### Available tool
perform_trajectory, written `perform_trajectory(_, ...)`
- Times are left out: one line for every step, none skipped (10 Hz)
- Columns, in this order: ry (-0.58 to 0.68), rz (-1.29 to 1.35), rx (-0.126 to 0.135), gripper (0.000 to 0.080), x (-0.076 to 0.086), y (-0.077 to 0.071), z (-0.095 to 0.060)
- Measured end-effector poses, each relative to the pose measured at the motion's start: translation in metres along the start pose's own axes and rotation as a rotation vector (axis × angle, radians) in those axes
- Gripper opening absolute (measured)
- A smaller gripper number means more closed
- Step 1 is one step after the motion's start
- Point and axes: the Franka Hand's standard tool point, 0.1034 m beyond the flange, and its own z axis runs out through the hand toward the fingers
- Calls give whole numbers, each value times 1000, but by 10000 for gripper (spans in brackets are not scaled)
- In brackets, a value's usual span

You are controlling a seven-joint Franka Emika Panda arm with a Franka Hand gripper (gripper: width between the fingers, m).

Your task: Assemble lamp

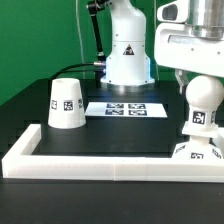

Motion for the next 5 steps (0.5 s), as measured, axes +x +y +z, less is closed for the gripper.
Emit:
perform_trajectory(-1,-15,-1,695,-5,-1,-1)
perform_trajectory(1,-50,-7,695,-11,-2,-2)
perform_trajectory(2,-83,-11,698,-19,-3,-3)
perform_trajectory(0,-99,-13,698,-24,-2,-4)
perform_trajectory(-5,-105,-13,698,-26,2,-4)
